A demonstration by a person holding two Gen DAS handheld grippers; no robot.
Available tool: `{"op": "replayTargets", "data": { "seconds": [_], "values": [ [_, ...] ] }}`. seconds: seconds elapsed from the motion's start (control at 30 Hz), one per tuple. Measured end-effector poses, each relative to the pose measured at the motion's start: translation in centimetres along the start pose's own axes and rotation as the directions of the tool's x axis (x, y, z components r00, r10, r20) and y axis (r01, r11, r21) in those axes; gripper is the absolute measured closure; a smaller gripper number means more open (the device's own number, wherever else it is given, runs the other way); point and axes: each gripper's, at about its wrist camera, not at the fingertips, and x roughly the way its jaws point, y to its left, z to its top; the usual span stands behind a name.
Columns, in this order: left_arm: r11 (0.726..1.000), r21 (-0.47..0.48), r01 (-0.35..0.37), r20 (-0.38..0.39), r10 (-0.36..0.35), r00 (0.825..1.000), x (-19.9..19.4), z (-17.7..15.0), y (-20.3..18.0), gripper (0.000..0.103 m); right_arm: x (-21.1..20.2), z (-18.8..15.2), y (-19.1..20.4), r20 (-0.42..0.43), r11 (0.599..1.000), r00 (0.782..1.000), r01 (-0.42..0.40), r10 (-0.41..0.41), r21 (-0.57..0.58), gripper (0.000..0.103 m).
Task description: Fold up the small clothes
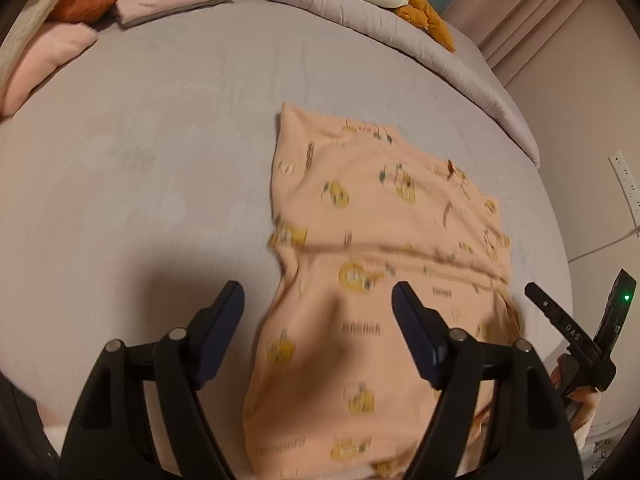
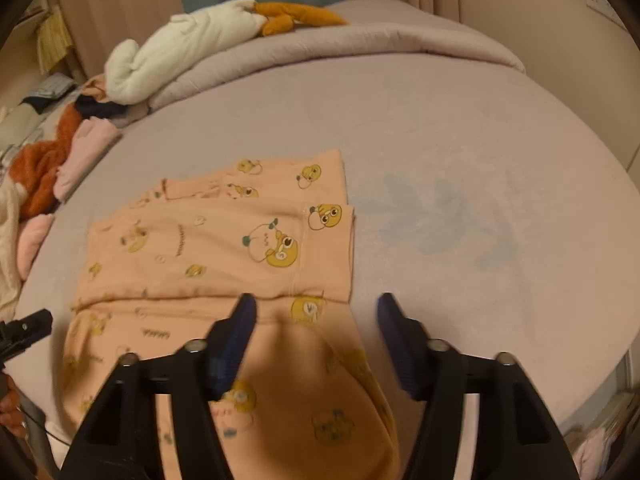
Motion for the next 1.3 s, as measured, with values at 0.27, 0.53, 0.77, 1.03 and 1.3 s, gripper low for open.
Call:
{"op": "replayTargets", "data": {
  "seconds": [0.27, 0.53, 0.77, 1.03, 1.3],
  "values": [
    [0.999, -0.049, -0.006, -0.091, 0.002, 0.996, -0.9, -6.4, 3.0, 0.028, -1.8, -3.3, -1.2, -0.051, 0.998, 0.997, -0.059, 0.058, -0.031, 0.037],
    [0.999, -0.046, 0.002, -0.083, -0.006, 0.997, -2.6, -10.9, 3.4, 0.028, -3.4, -6.7, -2.5, -0.096, 0.990, 0.986, -0.138, 0.137, -0.006, 0.037],
    [0.999, -0.041, 0.028, -0.104, -0.032, 0.994, -1.0, -13.7, 3.2, 0.028, -3.2, -10.2, -3.0, -0.166, 0.986, 0.972, -0.165, 0.164, 0.010, 0.037],
    [0.999, -0.015, 0.039, -0.164, -0.041, 0.986, 2.5, -16.0, 2.5, 0.034, -3.5, -12.3, -3.6, -0.210, 0.983, 0.961, -0.184, 0.179, -0.002, 0.037],
    [0.998, -0.039, 0.058, -0.236, -0.066, 0.970, 5.4, -16.6, 2.5, 0.095, -1.9, -14.3, -2.9, -0.284, 0.971, 0.935, -0.235, 0.212, -0.048, 0.056]
  ]
}}
